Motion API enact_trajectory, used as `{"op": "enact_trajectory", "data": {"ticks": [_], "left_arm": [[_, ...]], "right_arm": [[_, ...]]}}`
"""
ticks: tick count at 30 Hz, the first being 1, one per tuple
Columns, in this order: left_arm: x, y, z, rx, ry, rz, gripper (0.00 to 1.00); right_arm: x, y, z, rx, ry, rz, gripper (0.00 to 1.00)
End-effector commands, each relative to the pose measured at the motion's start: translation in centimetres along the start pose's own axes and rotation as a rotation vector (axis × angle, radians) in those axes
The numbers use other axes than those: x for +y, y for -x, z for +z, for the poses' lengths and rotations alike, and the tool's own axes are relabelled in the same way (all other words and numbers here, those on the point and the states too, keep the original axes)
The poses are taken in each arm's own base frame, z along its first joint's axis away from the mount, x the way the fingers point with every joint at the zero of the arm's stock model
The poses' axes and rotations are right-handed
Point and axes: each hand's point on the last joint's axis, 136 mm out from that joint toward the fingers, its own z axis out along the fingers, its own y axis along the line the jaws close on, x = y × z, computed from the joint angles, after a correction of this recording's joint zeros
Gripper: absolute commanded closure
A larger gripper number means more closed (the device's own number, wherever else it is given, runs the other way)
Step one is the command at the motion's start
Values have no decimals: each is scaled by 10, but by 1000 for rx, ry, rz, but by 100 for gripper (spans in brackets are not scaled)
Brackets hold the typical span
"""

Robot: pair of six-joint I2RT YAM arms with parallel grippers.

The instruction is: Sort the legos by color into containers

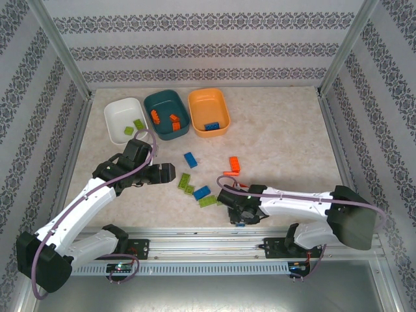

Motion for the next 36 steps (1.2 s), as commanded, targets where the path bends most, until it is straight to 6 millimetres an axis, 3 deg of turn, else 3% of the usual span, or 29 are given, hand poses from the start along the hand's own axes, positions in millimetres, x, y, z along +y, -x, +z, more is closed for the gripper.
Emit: {"op": "enact_trajectory", "data": {"ticks": [1,5,8,10,14,19,25,31,36], "left_arm": [[3,-6,0,6,17,-1,14],[3,-6,3,5,17,0,14],[2,-6,6,14,7,-5,14],[1,-7,8,18,-1,-8,14],[2,-9,11,25,1,-11,14],[2,-9,15,38,3,-17,13],[3,-8,17,47,16,-15,13],[8,-12,22,72,32,-14,13],[10,-13,24,75,35,-21,13]], "right_arm": [[1,7,-21,-43,17,3,73],[16,41,-65,-134,105,-13,73],[28,85,-102,-230,195,-11,73],[38,123,-128,-316,259,-13,72],[55,204,-158,-473,349,-19,72],[72,305,-157,-580,375,-20,73],[91,392,-118,-572,402,-5,70],[107,444,-94,-581,416,-9,49],[107,455,-93,-585,420,-5,48]]}}
